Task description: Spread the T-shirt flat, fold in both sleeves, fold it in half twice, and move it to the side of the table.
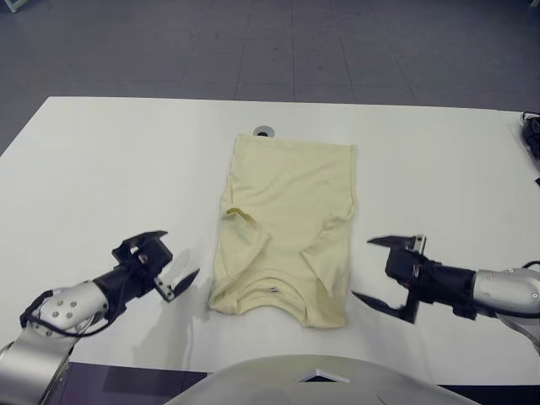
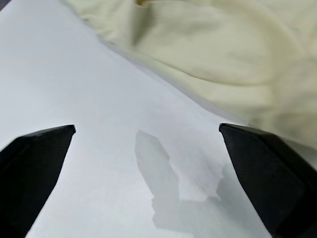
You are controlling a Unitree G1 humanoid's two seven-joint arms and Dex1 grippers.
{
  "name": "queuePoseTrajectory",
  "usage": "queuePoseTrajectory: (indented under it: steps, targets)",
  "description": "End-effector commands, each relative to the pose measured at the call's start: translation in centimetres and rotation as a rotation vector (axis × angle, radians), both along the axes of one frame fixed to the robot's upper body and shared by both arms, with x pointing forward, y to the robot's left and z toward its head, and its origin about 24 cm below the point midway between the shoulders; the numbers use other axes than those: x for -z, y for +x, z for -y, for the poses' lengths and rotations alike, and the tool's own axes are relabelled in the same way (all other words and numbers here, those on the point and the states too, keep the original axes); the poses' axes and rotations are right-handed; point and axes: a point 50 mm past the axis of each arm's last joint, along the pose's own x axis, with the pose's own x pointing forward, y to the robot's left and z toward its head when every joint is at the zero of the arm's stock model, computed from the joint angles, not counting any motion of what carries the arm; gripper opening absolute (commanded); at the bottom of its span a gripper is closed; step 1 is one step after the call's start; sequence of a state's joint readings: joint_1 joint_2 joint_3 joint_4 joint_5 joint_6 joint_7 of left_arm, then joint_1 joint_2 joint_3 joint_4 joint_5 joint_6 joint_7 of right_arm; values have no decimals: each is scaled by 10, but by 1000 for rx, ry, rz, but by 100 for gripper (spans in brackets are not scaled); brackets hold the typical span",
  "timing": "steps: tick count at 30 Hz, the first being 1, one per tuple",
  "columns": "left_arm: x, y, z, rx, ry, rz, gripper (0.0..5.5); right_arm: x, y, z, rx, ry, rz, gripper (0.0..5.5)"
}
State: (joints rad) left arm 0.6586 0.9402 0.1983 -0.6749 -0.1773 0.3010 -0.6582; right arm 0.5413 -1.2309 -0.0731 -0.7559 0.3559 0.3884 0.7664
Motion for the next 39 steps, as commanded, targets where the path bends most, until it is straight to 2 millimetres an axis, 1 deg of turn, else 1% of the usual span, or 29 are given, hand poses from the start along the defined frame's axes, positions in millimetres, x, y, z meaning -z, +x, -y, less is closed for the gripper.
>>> queuePoseTrajectory:
  steps: [1, 3, 6, 8, 9, 11, 13, 15, 18, 19, 21, 25, 29, 30, 33, 35, 37, 39]
  targets:
    - [11, -14, 5, 275, 124, 11, 540, 10, -4, 11, -211, -99, 39, 538]
    - [17, -16, 13, 339, 121, 44, 540, 14, -4, 8, -252, -85, 70, 538]
    - [36, -19, 21, 423, 158, 56, 540, 23, -6, -1, -282, -55, 112, 538]
    - [47, -22, 26, 431, 147, 45, 540, 28, -5, -7, -295, -46, 130, 538]
    - [52, -25, 29, 433, 146, 31, 521, 31, -4, -10, -309, -45, 144, 540]
    - [59, -29, 31, 436, 148, -1, 483, 34, -2, -17, -317, -27, 163, 504]
    - [63, -31, 28, 440, 166, -35, 443, 36, 1, -23, -318, -18, 190, 469]
    - [63, -32, 24, 449, 185, -60, 398, 37, 3, -28, -315, -11, 213, 430]
    - [62, -29, 21, 461, 195, -69, 332, 39, -3, -34, -300, 12, 216, 371]
    - [62, -28, 21, 461, 193, -69, 321, 39, -4, -35, -297, 14, 217, 362]
    - [62, -28, 22, 465, 188, -71, 285, 38, -4, -36, -297, 17, 224, 331]
    - [62, -28, 24, 471, 177, -71, 196, 35, -11, -38, -320, 49, 219, 251]
    - [62, -25, 25, 481, 177, -67, 121, 36, -11, -40, -333, 60, 224, 183]
    - [62, -25, 26, 484, 177, -66, 91, 37, -12, -40, -335, 61, 222, 156]
    - [61, -25, 27, 501, 177, -66, 35, 39, -11, -36, -341, 53, 211, 105]
    - [59, -24, 28, 510, 173, -63, 4, 39, -9, -32, -343, 40, 194, 74]
    - [53, -22, 31, 520, 154, -63, 0, 36, -7, -24, -340, 25, 158, 45]
    - [43, -24, 36, 549, 109, -92, 0, 32, -5, -13, -349, 4, 85, 4]
